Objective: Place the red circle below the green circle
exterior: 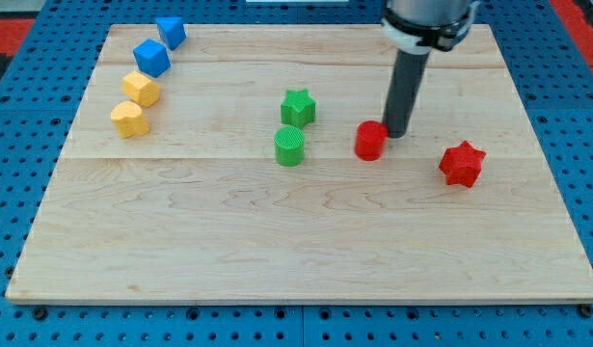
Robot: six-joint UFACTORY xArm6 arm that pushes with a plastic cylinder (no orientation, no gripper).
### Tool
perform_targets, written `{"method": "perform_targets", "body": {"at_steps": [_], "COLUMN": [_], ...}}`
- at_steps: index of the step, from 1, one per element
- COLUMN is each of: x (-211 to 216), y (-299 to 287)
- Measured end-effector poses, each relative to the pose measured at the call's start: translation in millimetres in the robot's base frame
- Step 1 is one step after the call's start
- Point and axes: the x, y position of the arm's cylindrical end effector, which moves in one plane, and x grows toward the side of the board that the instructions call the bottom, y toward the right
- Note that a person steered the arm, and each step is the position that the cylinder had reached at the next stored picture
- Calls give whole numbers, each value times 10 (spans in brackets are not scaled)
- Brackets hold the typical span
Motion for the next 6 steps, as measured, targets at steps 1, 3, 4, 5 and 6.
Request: {"method": "perform_targets", "body": {"at_steps": [1, 3, 4, 5, 6], "x": [247, 214, 226, 455, 531], "y": [-271, -424, -505, -588, -666]}}
